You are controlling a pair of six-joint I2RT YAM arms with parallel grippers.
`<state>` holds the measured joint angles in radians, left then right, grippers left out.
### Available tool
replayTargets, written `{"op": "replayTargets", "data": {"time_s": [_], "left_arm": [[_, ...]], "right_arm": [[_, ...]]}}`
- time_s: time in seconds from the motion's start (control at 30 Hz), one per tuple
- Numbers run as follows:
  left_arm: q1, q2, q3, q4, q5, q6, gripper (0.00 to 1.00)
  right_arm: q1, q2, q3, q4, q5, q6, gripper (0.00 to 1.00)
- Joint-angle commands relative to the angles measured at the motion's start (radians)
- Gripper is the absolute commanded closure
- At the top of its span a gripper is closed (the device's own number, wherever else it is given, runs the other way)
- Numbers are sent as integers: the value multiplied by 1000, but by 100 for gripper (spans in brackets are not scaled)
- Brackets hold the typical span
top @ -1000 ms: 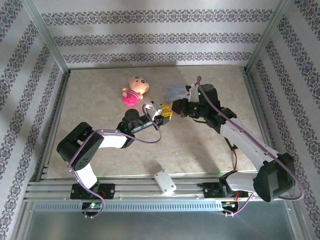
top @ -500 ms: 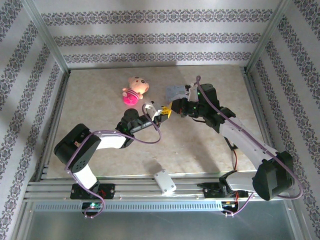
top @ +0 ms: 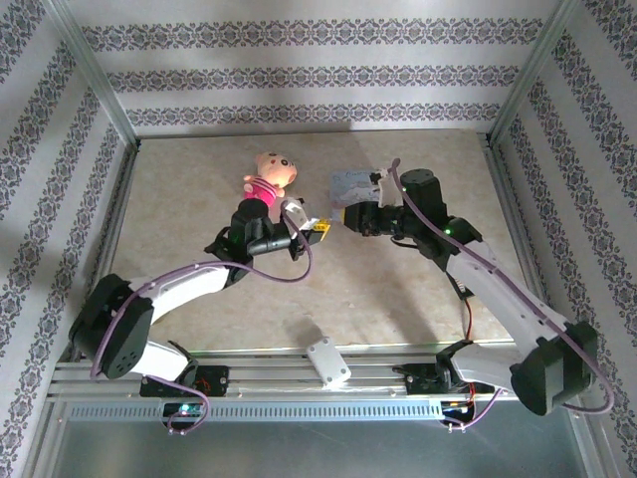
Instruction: Unlock the padlock with the key
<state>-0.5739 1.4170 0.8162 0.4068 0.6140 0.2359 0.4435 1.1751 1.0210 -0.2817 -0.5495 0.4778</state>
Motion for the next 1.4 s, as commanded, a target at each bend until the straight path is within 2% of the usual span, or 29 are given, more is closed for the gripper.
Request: {"op": "replayTargets", "data": {"time_s": [0.0,0.1,0.2,0.3,0.53,1.37], "left_arm": [[13,-32,92,-438,108,178,100],[15,-30,158,-598,168,242,100],[15,-30,192,-656,230,264,100],[16,-34,199,-646,275,257,100],[17,-55,182,-605,281,237,100],[23,-93,156,-571,296,209,100]], "right_arm": [[12,-50,21,-34,-52,-153,76],[22,-53,25,-37,-109,-198,76],[41,-38,24,-30,-141,-223,77],[67,-8,35,-30,-182,-244,78],[95,36,32,-48,-227,-281,79],[131,73,3,-83,-183,-289,73]]}}
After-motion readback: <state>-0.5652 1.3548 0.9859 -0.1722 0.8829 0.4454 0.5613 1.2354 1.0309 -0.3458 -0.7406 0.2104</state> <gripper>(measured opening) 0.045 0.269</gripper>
